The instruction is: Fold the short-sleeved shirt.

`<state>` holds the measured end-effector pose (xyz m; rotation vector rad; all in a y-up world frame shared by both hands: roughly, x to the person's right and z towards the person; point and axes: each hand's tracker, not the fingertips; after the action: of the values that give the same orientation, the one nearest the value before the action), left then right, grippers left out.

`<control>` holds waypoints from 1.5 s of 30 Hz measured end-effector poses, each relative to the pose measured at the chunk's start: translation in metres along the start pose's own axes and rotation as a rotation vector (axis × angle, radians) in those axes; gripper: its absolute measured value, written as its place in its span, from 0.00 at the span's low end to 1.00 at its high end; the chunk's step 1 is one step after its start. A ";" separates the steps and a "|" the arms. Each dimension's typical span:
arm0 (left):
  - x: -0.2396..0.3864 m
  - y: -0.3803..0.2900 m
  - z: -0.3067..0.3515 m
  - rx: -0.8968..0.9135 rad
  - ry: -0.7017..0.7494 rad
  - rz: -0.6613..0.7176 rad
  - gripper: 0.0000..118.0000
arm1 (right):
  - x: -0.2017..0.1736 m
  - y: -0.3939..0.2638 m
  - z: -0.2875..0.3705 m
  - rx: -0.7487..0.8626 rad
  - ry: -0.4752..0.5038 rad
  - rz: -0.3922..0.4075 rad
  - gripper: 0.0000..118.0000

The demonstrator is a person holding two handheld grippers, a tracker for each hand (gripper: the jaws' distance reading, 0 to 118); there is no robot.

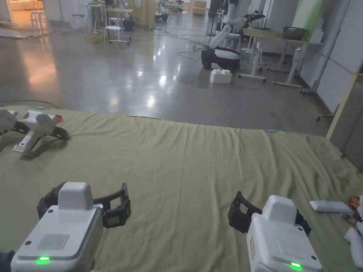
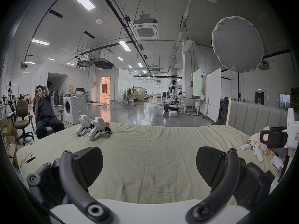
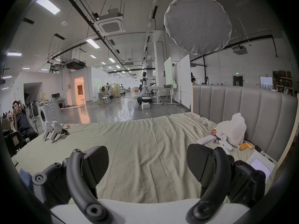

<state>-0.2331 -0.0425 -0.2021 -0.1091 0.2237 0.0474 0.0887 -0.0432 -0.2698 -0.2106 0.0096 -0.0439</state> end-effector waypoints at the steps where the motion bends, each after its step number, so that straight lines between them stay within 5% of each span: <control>1: 0.000 -0.001 0.000 0.001 0.002 0.002 0.99 | 0.000 0.002 -0.001 -0.008 -0.006 -0.002 0.86; 9: 0.006 -0.009 -0.001 -0.024 0.084 -0.046 0.99 | 0.001 0.012 -0.009 -0.135 0.014 -0.103 0.86; 18: 0.004 -0.009 -0.001 -0.039 0.078 -0.039 0.99 | -0.004 0.013 -0.015 -0.196 0.022 -0.113 0.86; 37: 0.002 -0.009 -0.004 -0.010 0.047 -0.062 0.99 | -0.012 0.013 -0.010 -0.133 -0.007 -0.013 0.86; 45: 0.002 -0.007 -0.007 -0.010 0.033 -0.067 0.99 | -0.006 0.011 -0.007 -0.074 0.058 0.000 0.86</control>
<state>-0.2323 -0.0503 -0.2081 -0.1275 0.2530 -0.0202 0.0835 -0.0334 -0.2794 -0.2829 0.0692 -0.0494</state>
